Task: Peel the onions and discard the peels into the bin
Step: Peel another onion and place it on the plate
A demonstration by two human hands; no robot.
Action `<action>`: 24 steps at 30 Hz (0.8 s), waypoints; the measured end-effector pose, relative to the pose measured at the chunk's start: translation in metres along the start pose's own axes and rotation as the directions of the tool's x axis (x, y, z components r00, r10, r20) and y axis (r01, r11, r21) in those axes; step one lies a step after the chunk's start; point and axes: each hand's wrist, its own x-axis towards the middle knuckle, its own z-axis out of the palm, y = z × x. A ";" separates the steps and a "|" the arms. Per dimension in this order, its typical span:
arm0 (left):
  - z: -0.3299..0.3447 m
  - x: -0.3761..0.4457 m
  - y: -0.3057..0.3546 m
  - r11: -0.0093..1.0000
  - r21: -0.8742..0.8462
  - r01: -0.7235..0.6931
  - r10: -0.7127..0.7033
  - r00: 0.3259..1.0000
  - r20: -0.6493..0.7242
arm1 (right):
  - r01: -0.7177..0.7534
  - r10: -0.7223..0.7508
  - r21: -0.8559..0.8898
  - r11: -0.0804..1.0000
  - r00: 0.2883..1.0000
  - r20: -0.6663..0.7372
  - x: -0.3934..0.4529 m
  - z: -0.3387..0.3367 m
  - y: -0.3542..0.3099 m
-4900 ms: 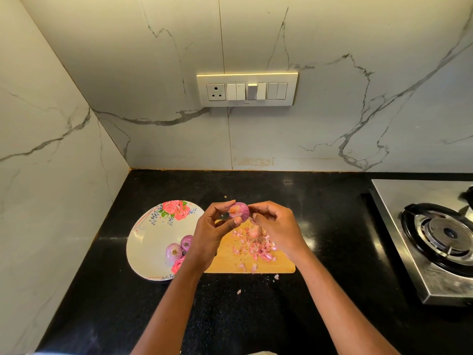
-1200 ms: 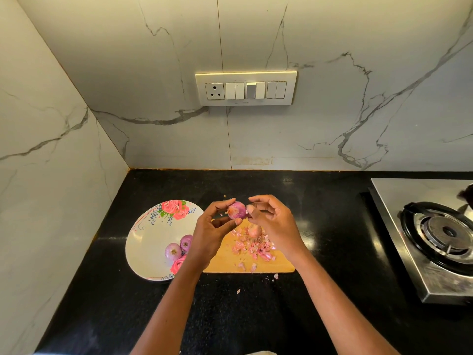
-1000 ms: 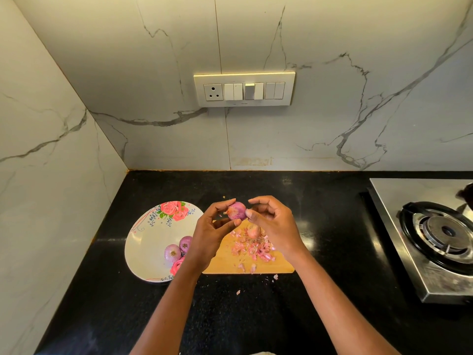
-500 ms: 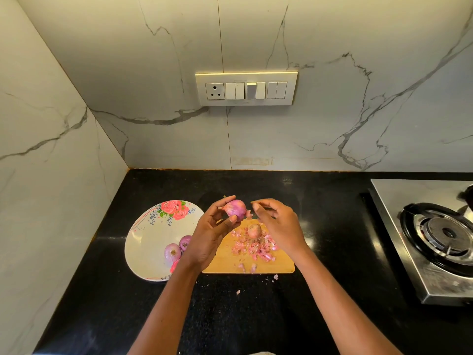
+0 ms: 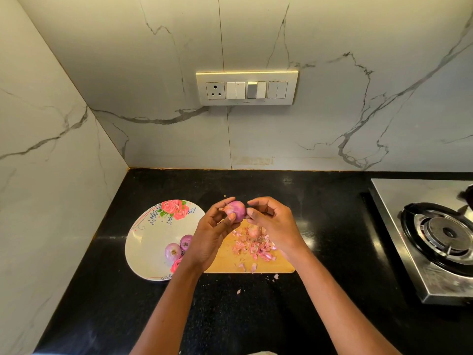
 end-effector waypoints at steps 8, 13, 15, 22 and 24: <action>0.001 0.002 0.001 0.996 -0.084 0.016 -0.018 0.999 -0.026 | -0.006 -0.018 -0.227 0.974 0.995 -0.102 0.002 -0.008 0.007; 0.002 0.001 -0.002 1.000 0.020 -0.006 0.007 1.000 -0.003 | -0.029 0.029 -0.068 0.997 1.000 -0.004 -0.002 0.000 -0.001; 0.005 0.001 -0.002 1.000 0.022 -0.005 0.005 1.000 0.000 | -0.030 0.030 -0.082 0.996 1.000 -0.004 -0.002 0.004 0.000; 0.010 0.000 -0.001 1.000 0.008 -0.010 0.010 1.000 -0.022 | -0.116 0.118 0.081 0.990 0.993 -0.023 -0.004 0.002 0.001; 0.012 0.000 -0.003 1.000 0.010 -0.018 0.018 0.999 -0.041 | -0.137 0.141 0.143 0.980 0.990 -0.013 -0.004 0.002 0.001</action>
